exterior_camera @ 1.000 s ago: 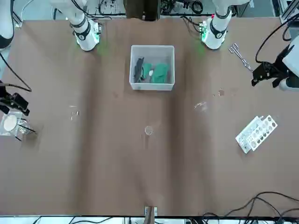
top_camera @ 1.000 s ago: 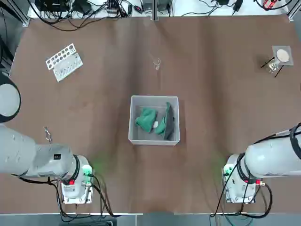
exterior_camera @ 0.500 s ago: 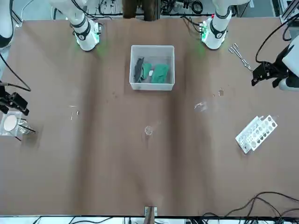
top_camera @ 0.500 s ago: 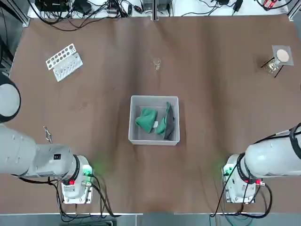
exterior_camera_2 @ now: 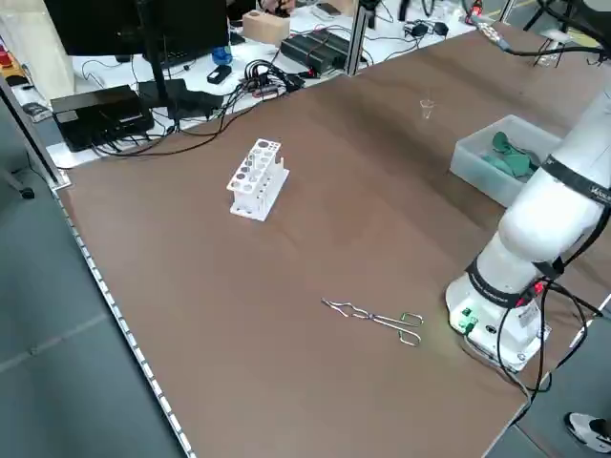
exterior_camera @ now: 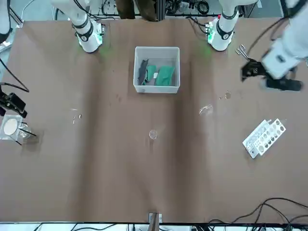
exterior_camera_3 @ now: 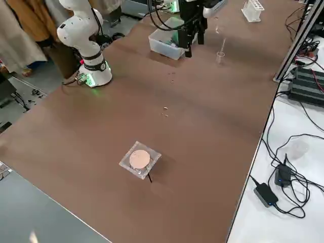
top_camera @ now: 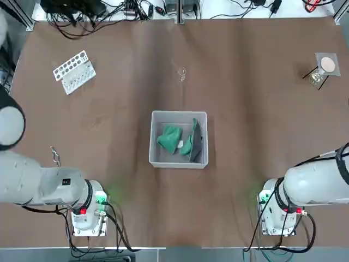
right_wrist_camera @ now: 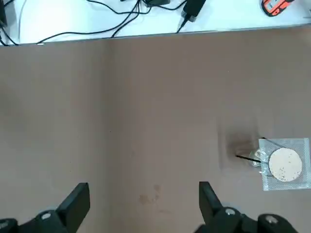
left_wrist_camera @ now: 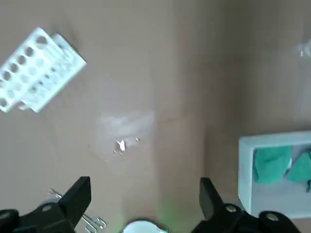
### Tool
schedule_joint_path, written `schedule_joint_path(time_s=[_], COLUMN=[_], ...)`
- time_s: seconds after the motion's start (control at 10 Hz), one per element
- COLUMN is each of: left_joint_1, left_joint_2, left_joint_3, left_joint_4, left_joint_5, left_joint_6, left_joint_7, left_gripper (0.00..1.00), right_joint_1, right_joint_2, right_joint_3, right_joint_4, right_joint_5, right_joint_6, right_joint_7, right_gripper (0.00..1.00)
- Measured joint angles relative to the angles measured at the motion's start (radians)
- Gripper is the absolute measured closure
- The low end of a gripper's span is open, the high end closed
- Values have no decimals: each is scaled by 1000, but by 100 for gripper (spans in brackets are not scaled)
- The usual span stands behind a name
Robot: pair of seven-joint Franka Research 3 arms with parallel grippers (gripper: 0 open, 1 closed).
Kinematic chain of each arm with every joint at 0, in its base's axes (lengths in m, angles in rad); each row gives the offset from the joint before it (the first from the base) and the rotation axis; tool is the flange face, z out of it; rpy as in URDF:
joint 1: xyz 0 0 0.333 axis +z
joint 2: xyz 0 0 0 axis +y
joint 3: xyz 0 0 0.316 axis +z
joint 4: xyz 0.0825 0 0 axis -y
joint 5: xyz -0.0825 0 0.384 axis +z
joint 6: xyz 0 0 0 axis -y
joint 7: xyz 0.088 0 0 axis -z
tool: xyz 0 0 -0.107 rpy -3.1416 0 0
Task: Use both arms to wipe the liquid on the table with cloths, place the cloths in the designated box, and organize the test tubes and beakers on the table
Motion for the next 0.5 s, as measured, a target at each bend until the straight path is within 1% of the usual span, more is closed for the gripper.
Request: schedule_joint_path(time_s=[0.1, 0.3, 0.5], left_joint_1=[-4, -5, -6], left_joint_2=[-24, -92, -135], left_joint_3=[-67, -196, -357], left_joint_4=[-61, -214, -365], left_joint_5=[-11, -63, -103], left_joint_6=[21, 118, 221], left_joint_7=[-47, -121, -210], left_gripper=[0, 0, 0], right_joint_1=[4, 14, 38], right_joint_2=[0, 0, 1], right_joint_3=[2, 7, 9], right_joint_4=[0, 0, -2], right_joint_5=[0, 0, 0], right_joint_6=[-7, -14, -52], right_joint_7=[0, -1, -2], right_gripper=[1, 1, 1])
